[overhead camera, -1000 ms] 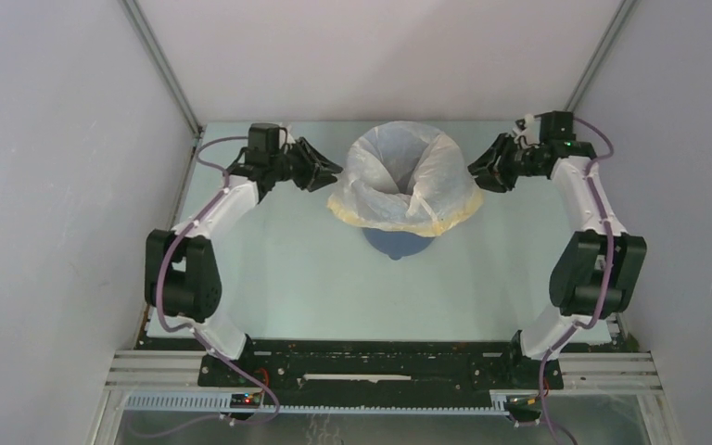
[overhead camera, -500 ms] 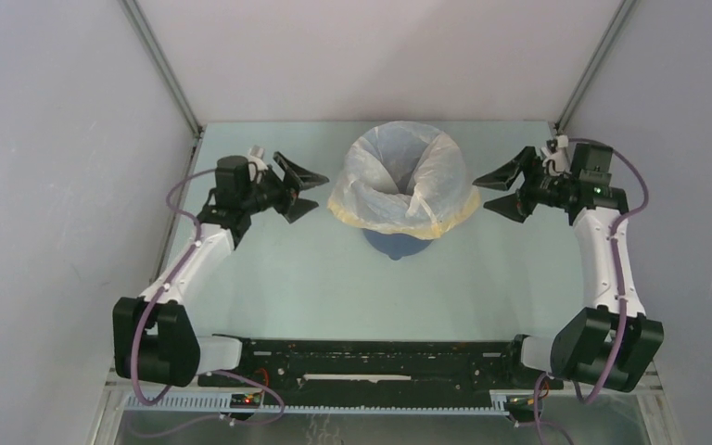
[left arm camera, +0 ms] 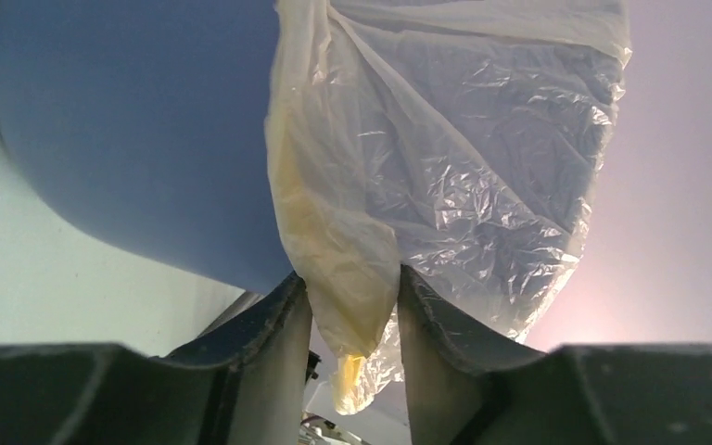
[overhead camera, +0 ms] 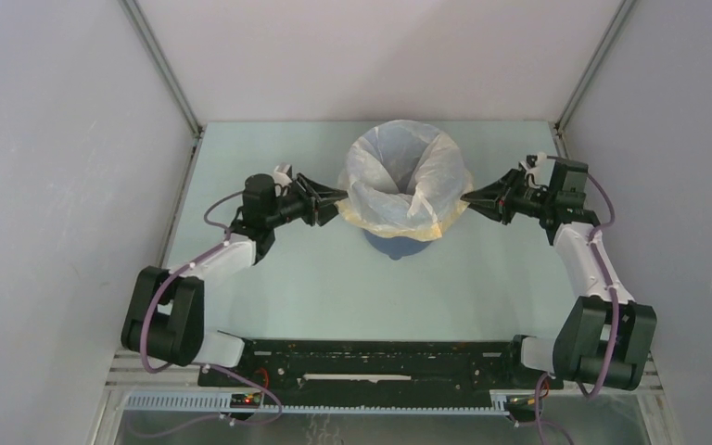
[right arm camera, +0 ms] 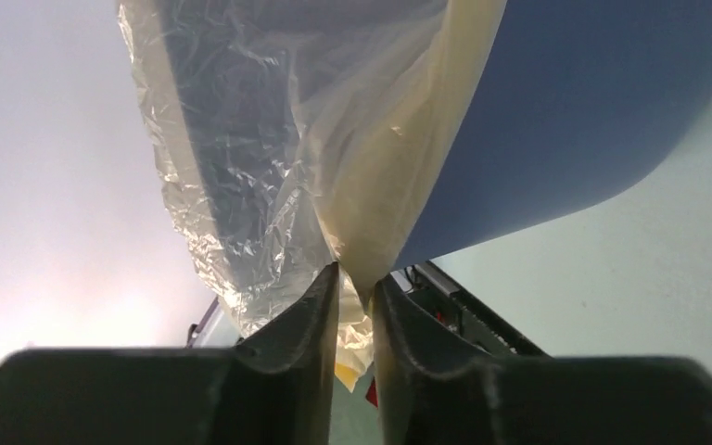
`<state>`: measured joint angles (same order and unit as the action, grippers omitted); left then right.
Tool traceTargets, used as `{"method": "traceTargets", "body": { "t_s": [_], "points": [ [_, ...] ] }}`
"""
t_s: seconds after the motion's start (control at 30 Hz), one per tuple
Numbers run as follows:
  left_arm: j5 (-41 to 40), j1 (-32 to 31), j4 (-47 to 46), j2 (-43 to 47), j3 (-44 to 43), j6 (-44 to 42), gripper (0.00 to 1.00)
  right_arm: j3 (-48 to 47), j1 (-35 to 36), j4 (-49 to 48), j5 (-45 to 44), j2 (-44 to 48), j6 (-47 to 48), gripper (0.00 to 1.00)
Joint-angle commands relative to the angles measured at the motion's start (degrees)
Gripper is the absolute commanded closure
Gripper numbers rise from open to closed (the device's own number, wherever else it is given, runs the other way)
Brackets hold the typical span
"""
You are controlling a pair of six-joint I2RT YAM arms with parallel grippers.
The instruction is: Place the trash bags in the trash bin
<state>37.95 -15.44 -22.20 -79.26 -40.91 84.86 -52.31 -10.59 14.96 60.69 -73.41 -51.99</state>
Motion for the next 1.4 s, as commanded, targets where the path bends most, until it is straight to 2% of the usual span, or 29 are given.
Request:
{"method": "traceTargets", "body": {
  "t_s": [0.0,0.13,0.2,0.27,0.43,0.53,0.67,0.73,0.8,0.93,1.07,1.2,1.27,1.37],
  "points": [
    [0.72,-0.88,-7.60,-3.04,0.00,2.40,0.64,-0.60,1.71,-4.26,-0.07,-1.56,-1.43,0.81],
    [0.16,-2.62,-7.60,-6.50,-0.18,2.93,0.81,-0.51,3.48,-4.78,-1.44,-4.19,-0.19,0.96],
    [-0.07,-3.87,-7.60,-8.00,-0.95,2.63,0.87,-0.52,4.78,-6.48,-1.54,-6.02,-0.55,1.00],
    [-0.27,-4.99,-7.60,-9.66,-2.33,2.21,0.98,-0.56,5.99,-8.07,-1.88,-8.02,-0.99,1.00],
    [-0.88,-6.66,-7.44,-12.78,-4.69,2.48,1.00,-0.60,7.74,-8.93,-3.26,-10.54,-0.62,0.98],
    [-1.29,-6.88,-5.00,-12.35,-5.65,0.97,0.99,-1.49,7.46,-6.02,-4.26,-10.60,1.54,0.91],
    [-1.60,-6.20,4.46,-10.20,-7.89,-4.91,0.87,-5.65,5.96,2.91,-6.90,-9.78,7.71,0.75],
    [-2.10,-5.36,9.24,-8.57,-8.69,-8.48,0.76,-8.79,4.95,10.47,-10.14,-8.90,12.06,0.65],
    [-2.83,-4.19,14.12,-6.54,-9.24,-12.32,0.60,-13.07,4.25,20.43,-15.36,-7.65,16.90,0.52],
    [-3.56,-2.39,20.73,-2.57,-9.70,-17.30,0.40,-19.13,4.97,32.13,-24.70,-4.33,23.84,0.35],
    [-4.29,-2.40,28.46,0.74,-10.93,-22.21,0.33,-23.34,10.07,40.13,-32.14,-0.13,27.15,0.28],
    [-5.43,-2.47,35.00,4.19,-11.78,-26.26,0.31,-23.36,17.24,44.49,-37.59,5.18,27.85,0.27],
    [-6.23,-2.74,37.76,6.24,-12.46,-28.06,0.30,-21.98,20.74,44.15,-37.96,6.76,27.39,0.27],
    [-8.61,-4.22,42.26,8.54,-14.20,-30.48,0.28,-18.50,25.21,36.12,-34.56,8.67,25.79,0.28]
  ]
}}
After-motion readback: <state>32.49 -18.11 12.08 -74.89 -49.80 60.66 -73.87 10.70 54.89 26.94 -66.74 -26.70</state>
